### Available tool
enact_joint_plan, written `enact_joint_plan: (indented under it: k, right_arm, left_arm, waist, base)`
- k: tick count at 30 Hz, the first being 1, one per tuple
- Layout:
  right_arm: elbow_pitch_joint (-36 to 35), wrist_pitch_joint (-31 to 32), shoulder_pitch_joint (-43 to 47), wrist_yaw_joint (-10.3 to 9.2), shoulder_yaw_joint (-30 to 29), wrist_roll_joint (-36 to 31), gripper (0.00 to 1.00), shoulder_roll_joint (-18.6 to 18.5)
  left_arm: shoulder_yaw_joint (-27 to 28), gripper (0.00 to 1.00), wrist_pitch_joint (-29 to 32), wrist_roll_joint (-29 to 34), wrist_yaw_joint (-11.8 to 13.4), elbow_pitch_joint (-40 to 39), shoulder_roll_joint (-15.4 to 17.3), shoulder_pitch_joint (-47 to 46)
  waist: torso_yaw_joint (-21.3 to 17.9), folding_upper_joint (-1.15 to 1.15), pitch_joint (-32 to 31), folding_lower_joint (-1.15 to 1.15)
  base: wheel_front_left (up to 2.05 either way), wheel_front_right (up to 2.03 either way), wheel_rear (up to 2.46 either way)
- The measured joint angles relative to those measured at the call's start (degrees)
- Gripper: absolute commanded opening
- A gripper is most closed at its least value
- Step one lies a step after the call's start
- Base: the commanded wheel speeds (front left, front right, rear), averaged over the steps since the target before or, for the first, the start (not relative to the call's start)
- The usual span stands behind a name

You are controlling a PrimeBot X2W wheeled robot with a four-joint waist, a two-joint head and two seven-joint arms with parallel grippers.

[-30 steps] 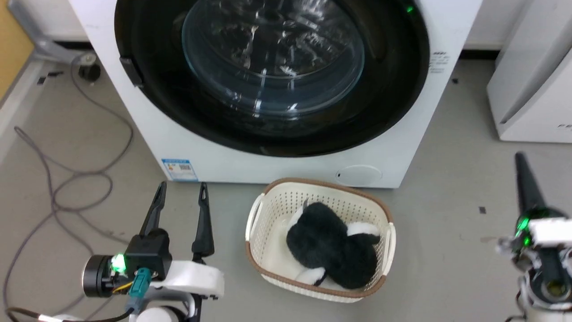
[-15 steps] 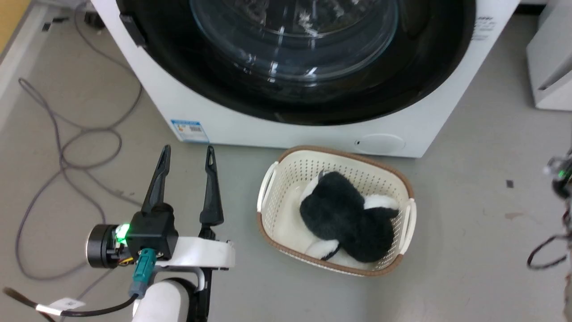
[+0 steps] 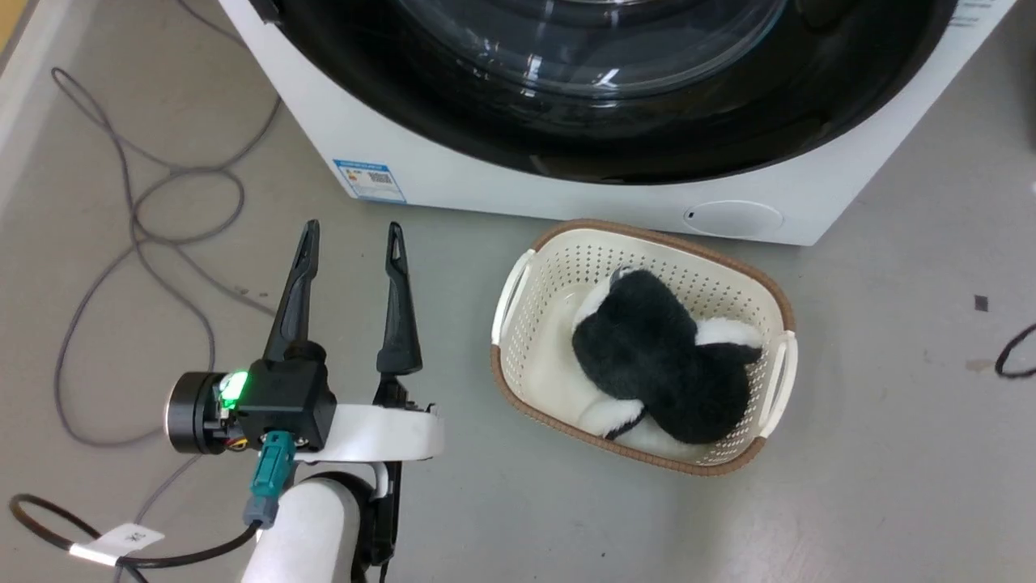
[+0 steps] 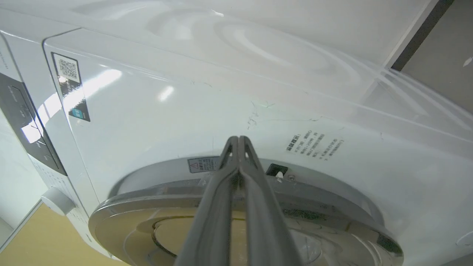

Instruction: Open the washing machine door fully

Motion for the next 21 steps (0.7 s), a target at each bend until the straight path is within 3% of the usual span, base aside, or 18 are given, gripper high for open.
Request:
enact_joint_plan:
  k: [21]
  right_arm:
    - [8.84, 6.39, -13.27, 0.0, 11.13, 3.07, 0.0, -3.25]
  left_arm:
    - [-2.77, 1.0, -2.43, -0.47, 2.53, -0.62, -0.01, -3.31]
  waist:
    - [2.59, 0.0, 3.81, 0.0]
  base:
    - [0.0, 0.0, 0.0]
